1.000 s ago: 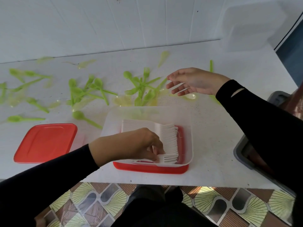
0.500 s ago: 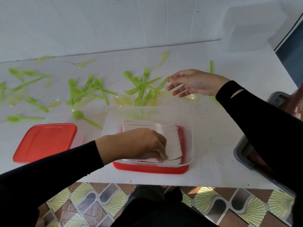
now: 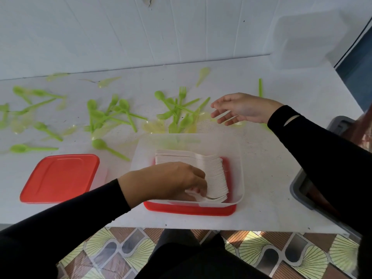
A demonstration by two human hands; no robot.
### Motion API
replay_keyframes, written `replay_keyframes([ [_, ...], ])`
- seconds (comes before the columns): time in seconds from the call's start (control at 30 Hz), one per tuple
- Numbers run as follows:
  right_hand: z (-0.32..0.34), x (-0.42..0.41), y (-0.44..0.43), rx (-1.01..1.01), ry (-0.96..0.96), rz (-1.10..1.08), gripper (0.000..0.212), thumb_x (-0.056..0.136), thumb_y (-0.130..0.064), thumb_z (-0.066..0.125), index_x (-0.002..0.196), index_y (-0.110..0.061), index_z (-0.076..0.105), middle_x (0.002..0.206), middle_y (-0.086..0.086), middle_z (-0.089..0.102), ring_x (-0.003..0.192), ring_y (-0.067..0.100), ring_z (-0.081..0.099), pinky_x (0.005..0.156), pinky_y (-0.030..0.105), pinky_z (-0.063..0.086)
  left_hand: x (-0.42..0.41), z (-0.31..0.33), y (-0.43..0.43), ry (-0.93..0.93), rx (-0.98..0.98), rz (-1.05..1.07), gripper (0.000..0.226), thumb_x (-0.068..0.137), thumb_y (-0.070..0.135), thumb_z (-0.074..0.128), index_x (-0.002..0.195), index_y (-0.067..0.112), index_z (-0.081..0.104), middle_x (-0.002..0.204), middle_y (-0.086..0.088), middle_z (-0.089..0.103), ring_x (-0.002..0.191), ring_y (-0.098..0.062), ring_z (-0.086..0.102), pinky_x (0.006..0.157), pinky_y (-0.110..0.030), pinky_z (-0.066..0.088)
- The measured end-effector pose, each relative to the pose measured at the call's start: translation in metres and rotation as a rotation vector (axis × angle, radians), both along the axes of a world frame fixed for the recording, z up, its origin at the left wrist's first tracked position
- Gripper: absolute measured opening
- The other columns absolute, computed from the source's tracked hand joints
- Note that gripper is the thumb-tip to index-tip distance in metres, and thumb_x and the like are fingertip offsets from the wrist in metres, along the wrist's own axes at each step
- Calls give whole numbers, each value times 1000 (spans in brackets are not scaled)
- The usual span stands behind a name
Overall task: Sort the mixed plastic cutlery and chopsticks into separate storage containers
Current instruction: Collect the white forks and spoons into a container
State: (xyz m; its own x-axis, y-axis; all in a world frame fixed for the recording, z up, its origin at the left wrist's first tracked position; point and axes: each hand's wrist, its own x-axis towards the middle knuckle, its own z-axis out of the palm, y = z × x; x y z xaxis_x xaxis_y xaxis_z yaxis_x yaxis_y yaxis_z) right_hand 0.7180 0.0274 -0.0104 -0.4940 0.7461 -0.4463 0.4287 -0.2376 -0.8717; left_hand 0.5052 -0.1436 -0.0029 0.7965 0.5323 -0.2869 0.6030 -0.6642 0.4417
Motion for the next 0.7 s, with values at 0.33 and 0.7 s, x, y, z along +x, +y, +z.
replay_keyframes([
  [0.33, -14, 0, 1, -31, -125, 6, 29, 100, -28, 55, 124, -11, 58, 120, 11, 67, 86, 19, 66, 75, 29, 53, -1, -4, 2, -59, 176, -163, 15, 94, 26, 64, 100, 22, 77, 88, 4, 64, 74, -16, 62, 50, -23, 40],
  [0.7, -8, -6, 1, -4, -69, 51, 29, 99, -31, 56, 122, -12, 59, 118, 9, 68, 89, 19, 67, 77, 29, 55, 8, -9, 19, -36, 100, -159, 51, 88, 37, 69, 136, 28, 56, 134, 1, 54, 111, -21, 50, 90, -34, 44],
])
